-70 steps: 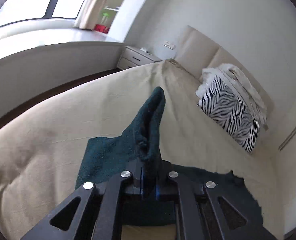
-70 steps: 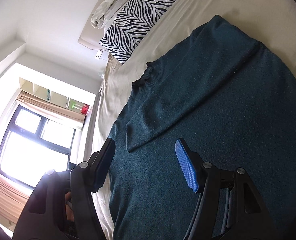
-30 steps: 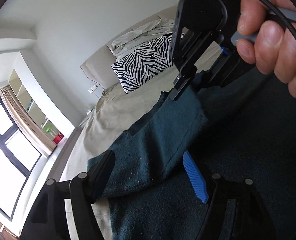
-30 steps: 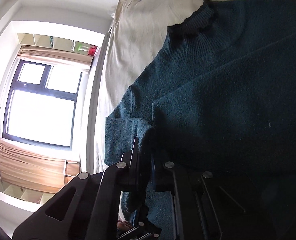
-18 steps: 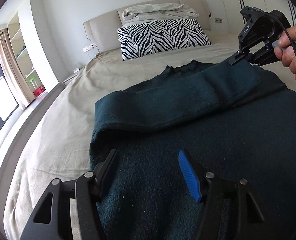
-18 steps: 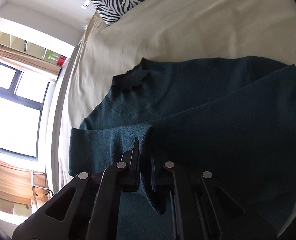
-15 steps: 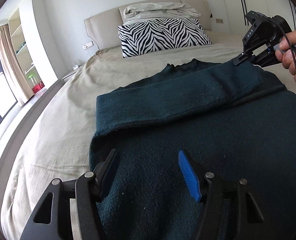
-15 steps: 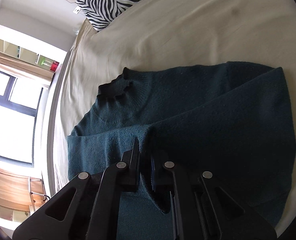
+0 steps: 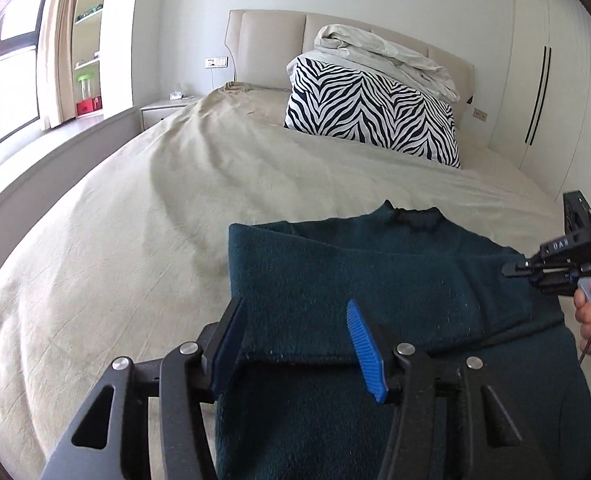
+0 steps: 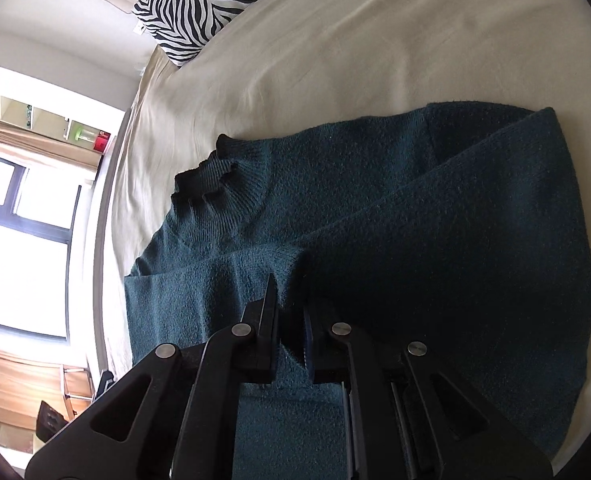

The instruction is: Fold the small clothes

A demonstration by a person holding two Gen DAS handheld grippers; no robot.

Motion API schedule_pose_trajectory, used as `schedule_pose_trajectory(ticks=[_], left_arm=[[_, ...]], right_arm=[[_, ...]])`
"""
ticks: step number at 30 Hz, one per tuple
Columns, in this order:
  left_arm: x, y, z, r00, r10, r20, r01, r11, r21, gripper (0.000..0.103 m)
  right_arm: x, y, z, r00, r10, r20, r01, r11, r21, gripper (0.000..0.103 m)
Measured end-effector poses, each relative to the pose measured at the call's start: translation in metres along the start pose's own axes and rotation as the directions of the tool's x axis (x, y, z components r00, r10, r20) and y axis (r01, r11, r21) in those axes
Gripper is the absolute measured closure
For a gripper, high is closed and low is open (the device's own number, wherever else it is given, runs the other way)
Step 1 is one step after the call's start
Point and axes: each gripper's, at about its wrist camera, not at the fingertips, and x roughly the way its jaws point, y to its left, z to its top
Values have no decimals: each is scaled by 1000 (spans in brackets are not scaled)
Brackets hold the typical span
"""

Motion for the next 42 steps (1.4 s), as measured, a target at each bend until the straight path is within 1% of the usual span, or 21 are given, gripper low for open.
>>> schedule_pose_trajectory(ticks=[1,2,3,5,6,9,11,13,16,19,20,21,26,30,31,34,35,37,39,41,42], left_arm=[[8,6,5,999,-19,-30,17,999,-43,58],[12,13,9,997,-54,-47,49,994,-100,62],[11,22,9,996,-76,-45,68,986,-152,62],[-1,33,0,997,-78,-15,73,975,-210,63],[-5,36,-8,996,-84,-15,78,972,-223,63],[-5,47,-29,988,-137,-70,113,955,-274,63],[-4,50,-36,980,-172,-104,135,945,-298,66],[-4,44,-35,974,-203,-104,166,944,-287,66],[7,33,-31,972,-205,-113,173,954,-246,66],[31,32,-30,977,-156,-146,119,965,-233,66],[38,33,-30,982,-116,-152,81,973,-214,68],[43,36,-31,982,-102,-159,67,975,-210,72],[44,45,-40,987,-79,-142,50,979,-196,83],[42,55,-45,989,-65,-134,32,972,-234,92],[43,58,-46,989,-57,-138,21,969,-246,98],[44,64,-47,987,-72,-143,31,962,-271,97],[42,62,-46,987,-63,-146,23,965,-260,97],[34,58,-44,987,-51,-150,14,970,-241,95],[20,52,-41,990,-34,-136,3,976,-219,84],[0,45,-35,996,-9,-87,-8,981,-192,62],[-9,41,-28,998,7,-55,-16,985,-174,59]], right_arm=[[2,2,-3,1000,2,-3,-2,1000,-4,94],[4,3,-6,1000,11,-10,-11,1000,-3,94],[4,3,-10,1000,20,-17,-20,1000,0,94],[5,4,-16,999,32,-25,-32,999,-4,94],[4,3,-19,999,37,-30,-37,999,-8,94],[2,-1,-22,998,56,-34,-56,998,-8,94],[1,-4,-24,996,77,-34,-76,997,17,94],[-2,-3,-27,995,95,-36,-94,995,26,94],[-7,4,-34,993,110,-45,-110,994,6,93],[-10,10,-38,993,106,-52,-106,994,-5,93],[-12,11,-39,994,101,-50,-101,995,-7,93],[-13,10,-39,994,95,-47,-95,995,-6,93],[-22,0,-31,997,80,-5,-79,997,25,93],[-24,-15,-22,996,79,46,-84,991,106,93],[-22,-17,-20,997,67,49,-73,991,112,93],[-10,-30,-13,999,-1,40,-5,989,147,93],[-7,-36,-12,999,0,37,-7,985,174,93],[-6,-46,-12,998,40,49,-50,974,221,93],[-13,-47,-16,997,16,73,-32,975,221,91],[-27,-44,-19,991,-50,121,26,980,197,85],[-36,-42,-19,984,-90,152,62,981,182,85]])
